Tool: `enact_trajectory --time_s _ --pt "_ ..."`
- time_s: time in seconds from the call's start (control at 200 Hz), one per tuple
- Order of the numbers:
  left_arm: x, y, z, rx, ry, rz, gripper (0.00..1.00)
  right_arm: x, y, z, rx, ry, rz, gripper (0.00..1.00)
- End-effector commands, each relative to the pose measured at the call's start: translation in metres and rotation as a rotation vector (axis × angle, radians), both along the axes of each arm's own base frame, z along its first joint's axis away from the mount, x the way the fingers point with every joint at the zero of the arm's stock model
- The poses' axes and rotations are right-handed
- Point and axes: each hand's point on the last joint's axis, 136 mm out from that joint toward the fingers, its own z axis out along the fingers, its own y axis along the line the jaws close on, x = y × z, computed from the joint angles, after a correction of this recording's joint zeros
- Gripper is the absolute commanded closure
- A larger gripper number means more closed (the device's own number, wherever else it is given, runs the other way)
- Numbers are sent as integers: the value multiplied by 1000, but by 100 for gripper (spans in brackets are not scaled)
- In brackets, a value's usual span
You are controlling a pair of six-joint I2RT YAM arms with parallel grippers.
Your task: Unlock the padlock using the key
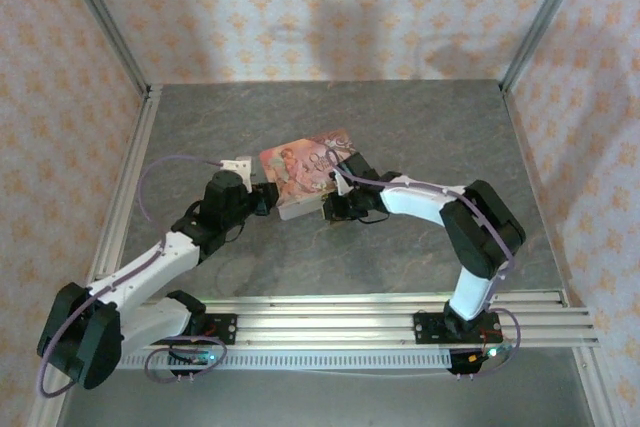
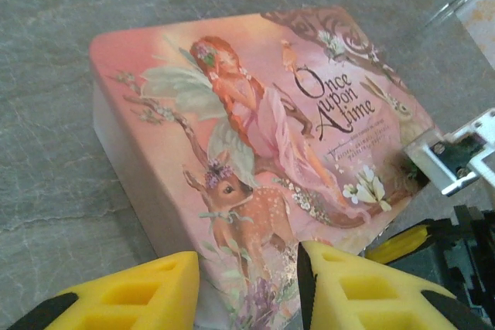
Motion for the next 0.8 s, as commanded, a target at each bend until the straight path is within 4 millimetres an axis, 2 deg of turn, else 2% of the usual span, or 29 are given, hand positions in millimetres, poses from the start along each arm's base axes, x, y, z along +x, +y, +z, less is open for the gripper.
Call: enact_trajectory --time_s 0.0,0.18,0.34,0.48,0.646,0.796 --pt "4 -7 9 -13 -4 -36 61 0 -13 -7 -28 17 -80 81" --pt "7 -12 6 -15 1 -56 61 2 -26 -7 -63 -14 -139 76" --pt "8 -16 2 -17 9 -75 61 12 -37 17 -10 -136 -237 73" --pt "9 -20 -1 -24 13 -91 61 9 -40 32 62 -234 -263 63" --pt "11 -23 1 -28 10 -107 61 -2 -23 34 144 -313 -216 56" --pt "12 -28 4 -34 9 -130 61 -3 -12 28 231 -365 -206 57"
